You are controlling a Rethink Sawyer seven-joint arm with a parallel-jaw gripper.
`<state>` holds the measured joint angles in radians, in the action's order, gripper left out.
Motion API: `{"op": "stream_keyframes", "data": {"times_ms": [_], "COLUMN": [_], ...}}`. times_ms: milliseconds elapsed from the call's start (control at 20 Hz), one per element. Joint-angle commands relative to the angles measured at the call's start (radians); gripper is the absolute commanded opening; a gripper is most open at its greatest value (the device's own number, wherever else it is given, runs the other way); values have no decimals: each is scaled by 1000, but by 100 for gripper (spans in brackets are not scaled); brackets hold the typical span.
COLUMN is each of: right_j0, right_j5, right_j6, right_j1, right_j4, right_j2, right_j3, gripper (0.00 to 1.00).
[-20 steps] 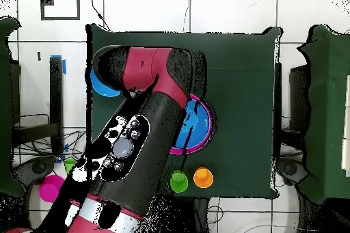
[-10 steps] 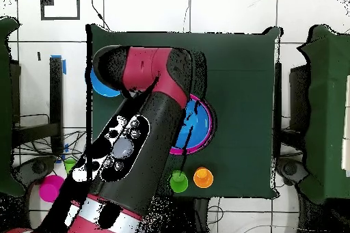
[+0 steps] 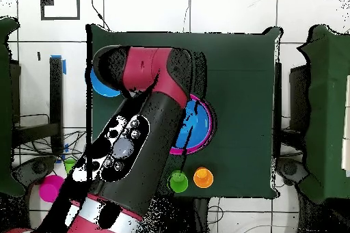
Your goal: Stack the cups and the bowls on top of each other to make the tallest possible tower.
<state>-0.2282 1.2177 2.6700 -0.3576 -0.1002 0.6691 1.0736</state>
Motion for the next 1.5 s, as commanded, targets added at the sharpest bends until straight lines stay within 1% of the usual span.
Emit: {"op": "stream_keyframes", "data": {"times_ms": [50,400,850,1500], "right_j0": [-8,-24,-22,-12], "right_j5": [6,26,36,0], "right_j6": [171,195,203,201], "right_j1": [33,42,56,66], "right_j4": [-20,-20,-23,-16], "right_j2": [-78,-67,-64,-58], "right_j3": [32,19,-5,-2], "gripper": [0,0,0,0]}}
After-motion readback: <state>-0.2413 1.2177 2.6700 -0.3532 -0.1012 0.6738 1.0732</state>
